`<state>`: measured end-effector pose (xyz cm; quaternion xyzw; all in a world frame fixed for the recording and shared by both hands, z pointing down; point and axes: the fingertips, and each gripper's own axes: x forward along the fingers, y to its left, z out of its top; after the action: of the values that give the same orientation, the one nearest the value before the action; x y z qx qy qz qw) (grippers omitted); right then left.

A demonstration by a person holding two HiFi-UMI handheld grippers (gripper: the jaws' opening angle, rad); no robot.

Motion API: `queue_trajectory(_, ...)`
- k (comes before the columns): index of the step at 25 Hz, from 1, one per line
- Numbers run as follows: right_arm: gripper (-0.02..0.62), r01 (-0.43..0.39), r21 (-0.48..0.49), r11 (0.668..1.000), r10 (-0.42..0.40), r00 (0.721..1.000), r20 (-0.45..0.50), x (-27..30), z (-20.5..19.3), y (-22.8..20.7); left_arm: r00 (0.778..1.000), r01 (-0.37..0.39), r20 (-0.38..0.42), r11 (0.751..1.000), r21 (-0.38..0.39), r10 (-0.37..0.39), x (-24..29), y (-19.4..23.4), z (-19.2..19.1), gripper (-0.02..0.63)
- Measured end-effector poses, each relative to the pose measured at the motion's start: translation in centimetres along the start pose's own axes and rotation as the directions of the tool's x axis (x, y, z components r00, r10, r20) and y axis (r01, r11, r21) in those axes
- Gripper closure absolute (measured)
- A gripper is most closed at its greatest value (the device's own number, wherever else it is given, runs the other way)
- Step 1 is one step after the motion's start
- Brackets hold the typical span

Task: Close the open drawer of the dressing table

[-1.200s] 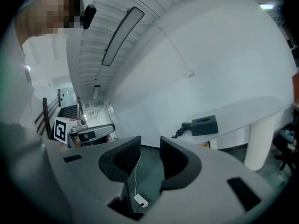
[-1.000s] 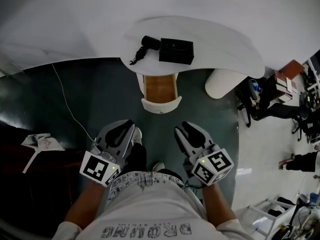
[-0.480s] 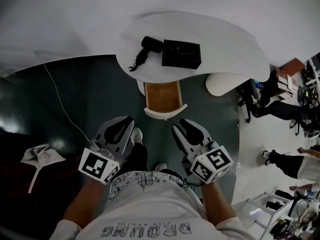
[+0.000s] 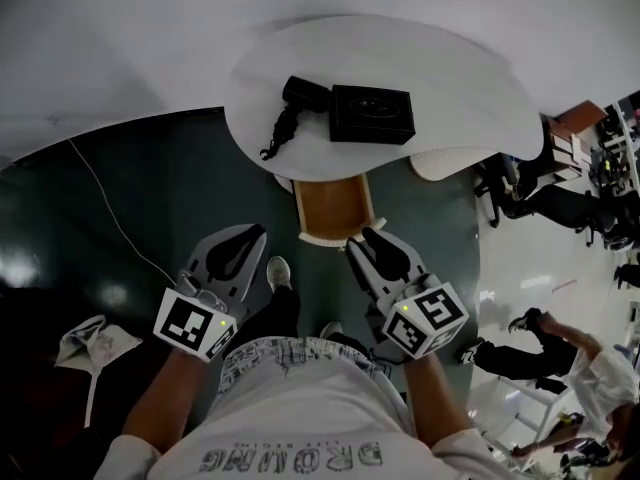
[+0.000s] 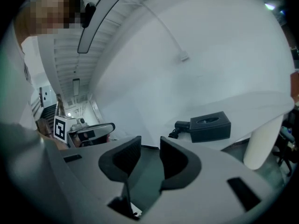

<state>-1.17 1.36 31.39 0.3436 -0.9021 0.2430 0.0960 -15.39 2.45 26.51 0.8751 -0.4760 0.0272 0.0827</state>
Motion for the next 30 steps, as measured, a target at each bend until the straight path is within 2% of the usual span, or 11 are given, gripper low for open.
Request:
queue_trajectory(8, 0.459, 0.104, 0.028, 0.994, -0.104, 0.995, -0.002, 3.6, 0.6, -1.3, 0.995, 0.099, -0.020, 0.995, -0.003, -0.099, 2.5, 4.2, -0.1, 0.568)
queue_trajectory(14, 0.459, 0.171, 0.043, 0.984, -0.171, 0.985, -0.015, 5.0, 0.2, -2.1, 0.986, 0.166, -0.032, 0.986, -0.001, -0.166, 4.0, 5.5, -0.6, 0.568)
queue_trajectory(20, 0.459, 0.203, 0.049, 0.978, -0.202, 0.979, -0.026, 5.2, -0.3, -2.8, 0.982, 0.186, -0.037, 0.983, -0.016, -0.186, 4.6, 5.9, -1.3, 0.568)
queue_trajectory(30, 0.459, 0.260, 0.101, 0.960, -0.256, 0.965, -0.047, 4.2, -2.8, -6.4, 0.968, 0.225, -0.108, 0.974, -0.025, -0.227, 7.2, 4.3, -4.2, 0.568)
